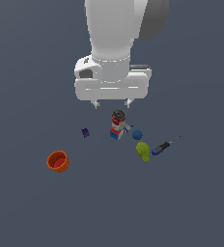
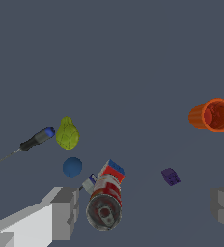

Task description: Pick up a designated object from a clutter of objects.

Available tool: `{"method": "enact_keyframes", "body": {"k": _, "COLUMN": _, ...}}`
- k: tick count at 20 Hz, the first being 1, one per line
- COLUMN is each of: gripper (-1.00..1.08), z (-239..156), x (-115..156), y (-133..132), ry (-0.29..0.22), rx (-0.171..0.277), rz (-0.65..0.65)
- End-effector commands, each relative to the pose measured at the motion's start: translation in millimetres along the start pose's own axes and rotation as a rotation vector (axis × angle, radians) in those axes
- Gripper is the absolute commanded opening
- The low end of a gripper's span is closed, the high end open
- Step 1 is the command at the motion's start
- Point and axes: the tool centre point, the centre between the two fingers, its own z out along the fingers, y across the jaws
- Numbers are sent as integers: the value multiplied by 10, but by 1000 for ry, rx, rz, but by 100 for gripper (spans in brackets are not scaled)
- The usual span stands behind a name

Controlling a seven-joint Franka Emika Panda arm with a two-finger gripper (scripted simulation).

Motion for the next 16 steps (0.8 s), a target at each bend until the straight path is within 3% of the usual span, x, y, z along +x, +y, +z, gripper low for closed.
{"method": "enact_keyframes", "body": {"k": 1, "gripper": 100, "z": 0, "x": 0, "y": 0, "ry": 0, "rx": 0, "rz": 0}}
{"method": "enact_keyframes", "body": {"k": 16, "gripper": 100, "z": 131, "x": -44, "y": -75, "ry": -29, "rx": 21, "rz": 32}}
